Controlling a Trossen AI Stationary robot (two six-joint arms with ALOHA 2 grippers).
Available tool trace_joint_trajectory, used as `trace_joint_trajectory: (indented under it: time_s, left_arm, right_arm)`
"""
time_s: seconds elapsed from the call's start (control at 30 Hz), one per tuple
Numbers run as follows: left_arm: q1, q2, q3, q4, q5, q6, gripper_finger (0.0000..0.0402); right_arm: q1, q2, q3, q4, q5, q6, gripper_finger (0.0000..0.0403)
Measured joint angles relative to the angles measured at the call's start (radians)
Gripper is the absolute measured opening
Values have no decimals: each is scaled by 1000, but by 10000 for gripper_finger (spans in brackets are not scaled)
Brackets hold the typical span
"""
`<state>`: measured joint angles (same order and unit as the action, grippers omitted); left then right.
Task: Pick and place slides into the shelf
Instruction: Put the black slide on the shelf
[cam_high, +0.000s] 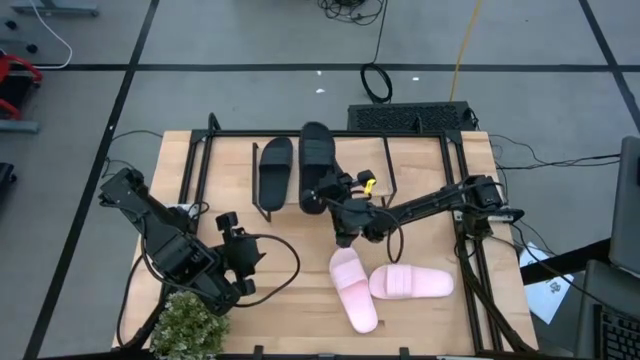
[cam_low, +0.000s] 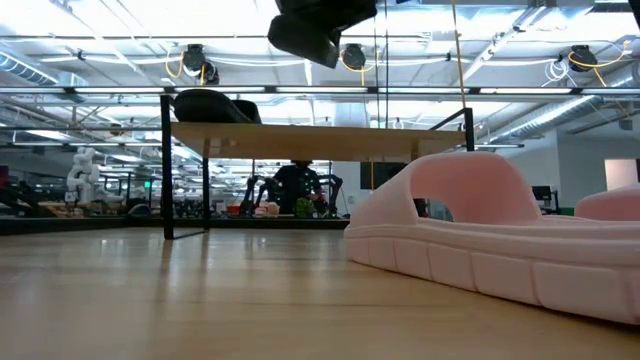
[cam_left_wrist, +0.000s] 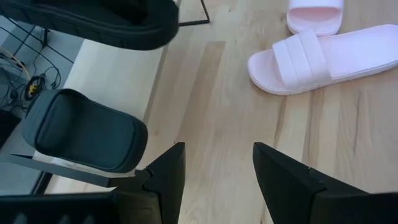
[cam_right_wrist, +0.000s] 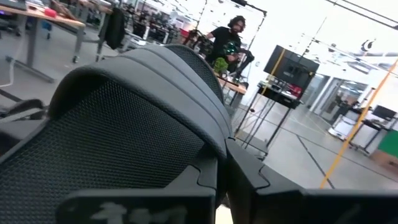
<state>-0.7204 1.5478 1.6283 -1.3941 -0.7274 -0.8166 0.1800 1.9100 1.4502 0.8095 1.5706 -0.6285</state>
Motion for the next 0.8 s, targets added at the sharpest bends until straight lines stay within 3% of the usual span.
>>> trace_joint_trajectory:
  time_s: [0.3,0.8]
  left_arm:
    - [0,0,0,0,-15,0,186]
    - [0,0,0,9,-16,-27,186]
  right_arm:
    - [-55,-2,0,-6,0,-37,3]
    - [-44,-2,0,-150,0,36,1]
